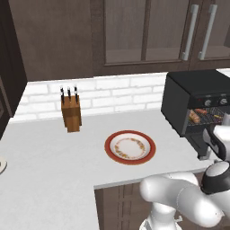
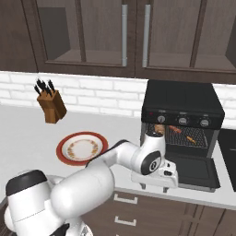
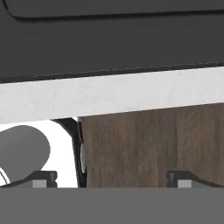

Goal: Pick up the kebab skewer and baguette bread, and place them inside the toaster oven. Close the toaster oven door and start by setting the timer.

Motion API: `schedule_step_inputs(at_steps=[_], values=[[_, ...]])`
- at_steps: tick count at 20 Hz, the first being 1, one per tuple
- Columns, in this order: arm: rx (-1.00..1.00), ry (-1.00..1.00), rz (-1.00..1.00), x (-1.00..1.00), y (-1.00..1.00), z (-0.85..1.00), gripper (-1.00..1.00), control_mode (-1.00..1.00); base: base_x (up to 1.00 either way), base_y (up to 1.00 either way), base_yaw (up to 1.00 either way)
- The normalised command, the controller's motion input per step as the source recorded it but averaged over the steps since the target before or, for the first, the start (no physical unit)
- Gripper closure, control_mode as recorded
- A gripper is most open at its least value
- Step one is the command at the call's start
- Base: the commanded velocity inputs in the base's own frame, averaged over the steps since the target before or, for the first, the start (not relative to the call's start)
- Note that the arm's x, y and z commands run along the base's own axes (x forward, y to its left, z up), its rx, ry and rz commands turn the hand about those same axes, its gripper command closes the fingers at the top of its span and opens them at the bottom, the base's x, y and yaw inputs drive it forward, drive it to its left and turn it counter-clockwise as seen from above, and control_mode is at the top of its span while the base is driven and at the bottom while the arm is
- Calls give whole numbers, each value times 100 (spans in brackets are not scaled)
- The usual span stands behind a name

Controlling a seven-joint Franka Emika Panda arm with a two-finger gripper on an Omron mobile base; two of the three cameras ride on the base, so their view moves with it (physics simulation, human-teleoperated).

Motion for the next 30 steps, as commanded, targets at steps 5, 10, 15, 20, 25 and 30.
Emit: schedule_step_inputs(at_steps=[5,10,15,20,25,30], values=[[2,2,0,0,0,-25,-100,-100,0,0,0],[2,2,0,9,0,-43,-100,-100,0,0,0],[0,0,0,51,0,-18,-100,-100,0,0,0],[1,0,0,32,0,-8,-100,-100,0,0,0],[3,0,0,31,0,-1,-100,-100,0,0,0],[2,-7,0,54,6,2,-100,-100,0,0,0]])
